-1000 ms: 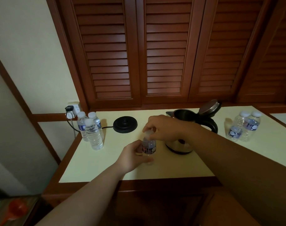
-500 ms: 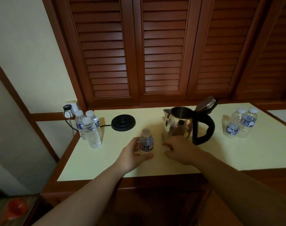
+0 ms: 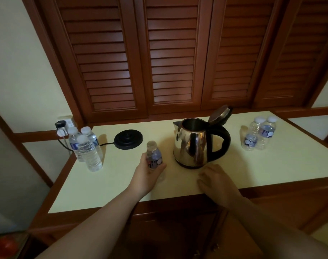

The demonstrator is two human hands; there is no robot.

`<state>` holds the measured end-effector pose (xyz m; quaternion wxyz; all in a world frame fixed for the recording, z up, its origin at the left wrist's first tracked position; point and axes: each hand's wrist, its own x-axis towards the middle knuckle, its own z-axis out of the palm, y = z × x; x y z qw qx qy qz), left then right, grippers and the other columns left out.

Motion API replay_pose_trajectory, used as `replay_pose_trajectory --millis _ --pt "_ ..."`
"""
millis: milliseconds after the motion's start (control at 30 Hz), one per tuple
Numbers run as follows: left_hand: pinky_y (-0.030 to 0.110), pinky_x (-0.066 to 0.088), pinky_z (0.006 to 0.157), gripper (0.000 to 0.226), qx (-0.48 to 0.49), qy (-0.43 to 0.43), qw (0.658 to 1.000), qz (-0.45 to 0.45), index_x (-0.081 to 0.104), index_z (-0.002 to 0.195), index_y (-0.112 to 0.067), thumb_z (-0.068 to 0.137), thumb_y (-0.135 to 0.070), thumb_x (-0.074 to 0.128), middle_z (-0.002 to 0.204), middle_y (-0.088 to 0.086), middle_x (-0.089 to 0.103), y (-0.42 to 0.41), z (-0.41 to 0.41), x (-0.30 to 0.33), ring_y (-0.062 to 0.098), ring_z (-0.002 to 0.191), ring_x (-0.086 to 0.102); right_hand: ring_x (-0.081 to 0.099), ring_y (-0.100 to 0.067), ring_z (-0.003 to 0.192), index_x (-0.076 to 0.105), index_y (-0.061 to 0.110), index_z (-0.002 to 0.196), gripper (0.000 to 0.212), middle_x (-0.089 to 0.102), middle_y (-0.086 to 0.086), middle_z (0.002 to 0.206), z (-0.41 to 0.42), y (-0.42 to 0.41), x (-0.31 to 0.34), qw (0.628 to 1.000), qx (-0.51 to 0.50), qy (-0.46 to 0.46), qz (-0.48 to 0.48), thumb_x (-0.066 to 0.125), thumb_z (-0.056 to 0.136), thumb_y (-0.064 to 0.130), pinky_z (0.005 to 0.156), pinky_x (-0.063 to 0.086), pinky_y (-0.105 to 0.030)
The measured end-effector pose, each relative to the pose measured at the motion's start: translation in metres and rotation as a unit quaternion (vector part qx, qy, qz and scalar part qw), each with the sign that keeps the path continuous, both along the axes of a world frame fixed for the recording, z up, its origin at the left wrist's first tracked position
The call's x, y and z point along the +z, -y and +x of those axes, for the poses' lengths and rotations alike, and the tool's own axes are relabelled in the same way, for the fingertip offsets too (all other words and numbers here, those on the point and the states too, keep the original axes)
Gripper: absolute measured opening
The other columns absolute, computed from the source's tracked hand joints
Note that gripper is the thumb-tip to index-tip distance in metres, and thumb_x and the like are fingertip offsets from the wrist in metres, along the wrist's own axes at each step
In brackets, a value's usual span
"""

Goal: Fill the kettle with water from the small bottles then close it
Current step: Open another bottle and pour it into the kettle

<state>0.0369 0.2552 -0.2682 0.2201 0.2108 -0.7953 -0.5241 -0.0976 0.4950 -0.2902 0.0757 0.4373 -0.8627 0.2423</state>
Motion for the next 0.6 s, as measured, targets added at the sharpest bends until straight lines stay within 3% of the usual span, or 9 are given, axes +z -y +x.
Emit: replay_pose_trajectory --millis 100,167,233,367,500,600 --pt "0.044 0.06 0.088 0.033 -0.007 -0.008 1.0 0.009 0.05 0.121 -0.027 0.097 -0.033 0.072 0.107 -0.001 0.07 -0.001 -0.008 0.006 0.018 0.1 0.071 0.053 -0.029 0.124 0.069 0.014 0.124 0.044 0.06 -0.008 0.134 -0.02 -0.013 -0.003 0.995 -0.086 0.039 0.04 0.068 0.094 0.046 0.102 0.047 -0.039" --pt "0.043 0.06 0.086 0.031 -0.017 -0.014 1.0 -0.001 0.049 0.119 -0.025 0.097 -0.031 0.071 0.104 0.0 0.069 0.0 -0.015 0.015 0.018 0.098 0.071 0.033 -0.028 0.147 0.048 0.019 0.149 0.076 0.04 -0.008 0.16 -0.03 -0.016 -0.002 0.982 -0.135 0.08 0.101 0.054 0.093 0.068 0.12 0.032 -0.041" --pt "0.034 0.058 0.082 0.032 -0.02 -0.017 0.999 -0.021 0.048 0.119 -0.023 0.098 -0.03 0.07 0.102 -0.001 0.067 -0.001 -0.023 0.027 0.016 0.095 0.069 0.014 -0.025 0.157 0.024 0.02 0.162 0.095 0.018 -0.006 0.17 -0.034 -0.016 -0.002 0.975 -0.139 0.094 0.147 0.039 0.091 0.081 0.127 0.016 -0.045" --pt "0.014 0.047 0.068 0.042 -0.04 -0.01 0.998 -0.043 0.041 0.131 -0.021 0.1 -0.028 0.068 0.103 -0.005 0.062 0.0 -0.036 0.054 0.007 0.09 0.064 -0.002 -0.022 0.159 0.0 0.02 0.165 0.099 0.0 -0.005 0.173 -0.032 -0.016 -0.002 0.972 -0.121 0.087 0.184 0.021 0.092 0.084 0.129 0.004 -0.049" --pt "0.025 0.05 0.073 0.055 -0.082 0.027 0.989 -0.122 0.027 0.14 -0.032 0.1 -0.044 0.063 0.109 -0.007 0.066 0.011 -0.044 0.079 0.01 0.092 0.068 -0.003 -0.021 0.159 0.0 0.021 0.165 0.095 0.0 -0.003 0.173 -0.032 -0.017 -0.001 0.973 -0.114 0.084 0.183 0.02 0.093 0.081 0.129 0.003 -0.048" --pt "0.028 0.054 0.065 0.05 -0.11 0.062 0.978 -0.168 0.028 0.135 -0.037 0.1 -0.048 0.062 0.1 -0.007 0.069 0.018 -0.053 0.096 0.016 0.08 0.071 -0.003 -0.021 0.159 0.0 0.023 0.165 0.095 0.001 -0.002 0.173 -0.033 -0.017 -0.004 0.975 -0.114 0.083 0.173 0.02 0.093 0.081 0.128 0.002 -0.048"
